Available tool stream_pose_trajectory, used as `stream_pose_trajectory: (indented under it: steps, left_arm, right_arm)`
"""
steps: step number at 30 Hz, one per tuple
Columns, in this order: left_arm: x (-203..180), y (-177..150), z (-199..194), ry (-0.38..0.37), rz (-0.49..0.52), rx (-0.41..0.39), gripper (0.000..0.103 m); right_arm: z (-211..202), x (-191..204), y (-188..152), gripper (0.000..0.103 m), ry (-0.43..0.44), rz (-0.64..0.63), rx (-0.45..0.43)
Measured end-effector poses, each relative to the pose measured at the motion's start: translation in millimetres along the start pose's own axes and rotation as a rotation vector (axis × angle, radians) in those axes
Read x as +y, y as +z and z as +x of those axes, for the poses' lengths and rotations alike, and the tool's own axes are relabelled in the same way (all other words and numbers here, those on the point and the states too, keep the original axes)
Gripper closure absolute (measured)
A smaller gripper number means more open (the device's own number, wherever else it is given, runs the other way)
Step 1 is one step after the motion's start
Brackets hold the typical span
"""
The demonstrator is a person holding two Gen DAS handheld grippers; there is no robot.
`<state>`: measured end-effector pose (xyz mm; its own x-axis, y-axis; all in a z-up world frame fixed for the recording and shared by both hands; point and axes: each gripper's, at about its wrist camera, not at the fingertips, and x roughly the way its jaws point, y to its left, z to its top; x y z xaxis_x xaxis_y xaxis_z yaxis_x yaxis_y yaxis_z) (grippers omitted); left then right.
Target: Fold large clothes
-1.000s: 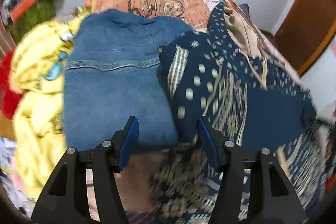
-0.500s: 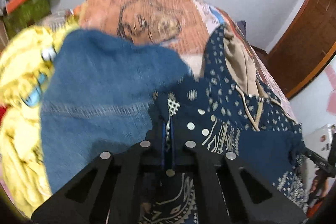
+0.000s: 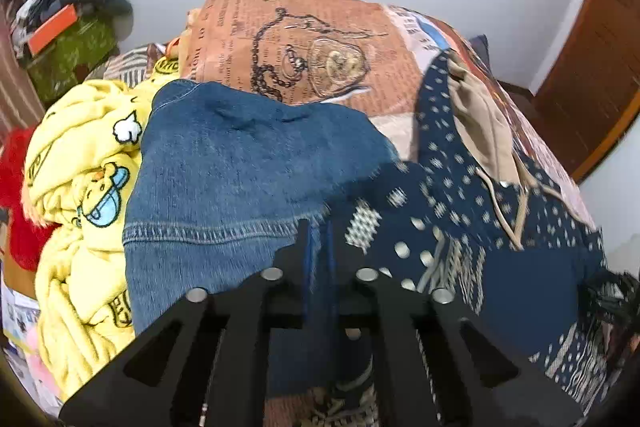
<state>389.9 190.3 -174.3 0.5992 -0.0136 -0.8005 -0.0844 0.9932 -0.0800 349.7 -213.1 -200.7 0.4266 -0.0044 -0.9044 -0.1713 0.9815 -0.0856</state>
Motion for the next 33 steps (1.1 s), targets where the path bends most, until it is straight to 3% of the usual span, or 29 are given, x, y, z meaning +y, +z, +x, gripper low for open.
stream_pose_trajectory:
  steps: [2, 3, 4, 6, 9, 12, 15, 19, 26, 33]
  left_arm:
    - [-10, -9, -3, 0.001, 0.04, 0.005, 0.057]
    - [-13, -13, -3, 0.003, 0.051, 0.006, 0.034]
    - [-17, -19, -4, 0.01, 0.066, 0.005, 0.025]
    - [-24, -33, 1, 0.043, 0.11, 0.029, 0.024]
    - [-29, -49, 17, 0.123, 0.155, 0.076, 0.023]
    - [-28, -55, 19, 0.144, 0.163, 0.047, 0.015]
    - [-26, -52, 18, 0.186, 0.165, 0.035, 0.014]
    - [-16, -45, 21, 0.352, 0.182, 0.016, 0.014]
    - [0, -41, 5, 0.337, 0.148, 0.028, 0.015]
    - [-37, -33, -38, 0.197, 0.15, -0.054, 0.015]
  right_arm:
    - [-1, -4, -6, 0.03, -0.007, -0.014, 0.002]
    - [-3, -7, -8, 0.03, -0.004, -0.01, -0.001]
    - [-7, -11, -11, 0.029, 0.004, -0.002, -0.004]
    - [-13, -18, -16, 0.021, -0.007, 0.022, -0.013]
    - [-20, -31, -26, 0.021, 0.026, 0.064, -0.014]
    - [-28, -42, -36, 0.021, 0.066, 0.105, -0.003]
    - [-38, -51, -45, 0.021, 0.095, 0.128, -0.009]
    - [-49, -67, -51, 0.021, -0.004, 0.153, -0.022]
    - [-69, -119, -67, 0.021, 0.032, 0.296, -0.043]
    - [-63, -154, -77, 0.021, 0.188, 0.517, -0.039]
